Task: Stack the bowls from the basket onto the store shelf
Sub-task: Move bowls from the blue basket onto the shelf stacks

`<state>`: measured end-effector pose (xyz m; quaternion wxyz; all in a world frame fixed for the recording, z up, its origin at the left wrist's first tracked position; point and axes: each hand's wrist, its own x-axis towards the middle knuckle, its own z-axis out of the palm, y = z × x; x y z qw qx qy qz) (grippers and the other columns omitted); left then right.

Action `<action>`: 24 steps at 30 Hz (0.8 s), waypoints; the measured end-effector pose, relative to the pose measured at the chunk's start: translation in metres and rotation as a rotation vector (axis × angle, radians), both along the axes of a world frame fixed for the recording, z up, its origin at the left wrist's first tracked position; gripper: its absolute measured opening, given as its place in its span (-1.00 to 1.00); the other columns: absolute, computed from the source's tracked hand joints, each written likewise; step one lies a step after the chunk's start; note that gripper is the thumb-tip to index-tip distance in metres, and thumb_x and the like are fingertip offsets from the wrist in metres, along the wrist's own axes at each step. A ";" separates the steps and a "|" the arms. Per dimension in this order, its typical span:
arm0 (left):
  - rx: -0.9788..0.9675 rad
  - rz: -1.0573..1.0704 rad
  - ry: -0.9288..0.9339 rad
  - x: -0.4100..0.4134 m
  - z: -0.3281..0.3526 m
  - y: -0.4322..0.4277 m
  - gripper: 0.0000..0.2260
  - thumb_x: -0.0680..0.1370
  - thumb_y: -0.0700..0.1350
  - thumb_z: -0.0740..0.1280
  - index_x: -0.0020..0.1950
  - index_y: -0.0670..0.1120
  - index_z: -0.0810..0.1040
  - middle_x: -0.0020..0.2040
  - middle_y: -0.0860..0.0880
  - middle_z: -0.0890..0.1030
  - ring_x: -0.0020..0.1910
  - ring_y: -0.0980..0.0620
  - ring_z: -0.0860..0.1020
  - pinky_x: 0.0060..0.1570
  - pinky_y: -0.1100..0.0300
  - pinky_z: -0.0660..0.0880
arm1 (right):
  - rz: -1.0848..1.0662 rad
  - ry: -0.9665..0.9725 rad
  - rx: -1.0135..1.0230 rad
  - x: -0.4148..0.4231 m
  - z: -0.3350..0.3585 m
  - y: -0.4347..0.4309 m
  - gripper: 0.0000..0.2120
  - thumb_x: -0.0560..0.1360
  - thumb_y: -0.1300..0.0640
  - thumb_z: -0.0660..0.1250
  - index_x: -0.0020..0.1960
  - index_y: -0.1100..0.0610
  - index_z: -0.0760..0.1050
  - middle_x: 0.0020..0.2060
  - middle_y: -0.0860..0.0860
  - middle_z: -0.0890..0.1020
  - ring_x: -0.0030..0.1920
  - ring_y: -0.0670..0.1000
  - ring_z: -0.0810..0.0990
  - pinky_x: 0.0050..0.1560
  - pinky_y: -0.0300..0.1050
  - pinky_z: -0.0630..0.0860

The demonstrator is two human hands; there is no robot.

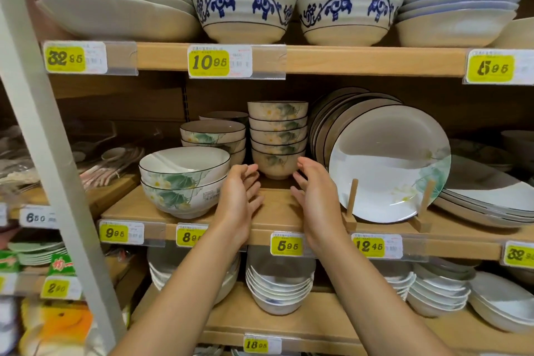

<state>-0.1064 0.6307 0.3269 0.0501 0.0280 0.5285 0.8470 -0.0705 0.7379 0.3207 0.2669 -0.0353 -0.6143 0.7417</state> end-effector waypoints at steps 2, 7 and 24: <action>-0.003 0.004 0.071 0.030 -0.004 -0.012 -0.65 0.63 -0.03 0.07 0.25 -0.11 0.55 0.27 -0.11 0.57 0.32 -0.04 0.48 0.30 -0.01 0.42 | 0.022 0.035 -0.009 0.024 -0.001 0.001 -0.78 0.64 0.03 0.13 0.05 -0.16 0.54 0.13 -0.16 0.60 0.19 -0.15 0.56 0.25 -0.08 0.50; -0.025 0.050 0.150 0.096 -0.029 -0.050 -0.63 0.64 -0.06 0.04 0.17 -0.19 0.57 0.10 -0.14 0.68 0.14 -0.06 0.63 0.16 0.04 0.54 | 0.178 0.088 -0.095 0.067 -0.021 0.004 -0.71 0.64 0.11 0.10 0.02 -0.01 0.60 0.04 -0.03 0.69 0.10 -0.07 0.66 0.13 -0.08 0.58; -0.141 0.402 -0.364 0.233 -0.185 -0.302 -0.68 0.64 -0.15 0.06 0.01 -0.25 0.58 -0.14 -0.20 0.70 -0.24 -0.05 0.64 -0.26 0.25 0.59 | 0.591 -0.538 0.146 0.136 -0.172 -0.230 -0.76 0.60 0.35 0.15 -0.11 0.25 0.57 -0.17 0.22 0.68 -0.21 0.08 0.65 -0.19 -0.25 0.58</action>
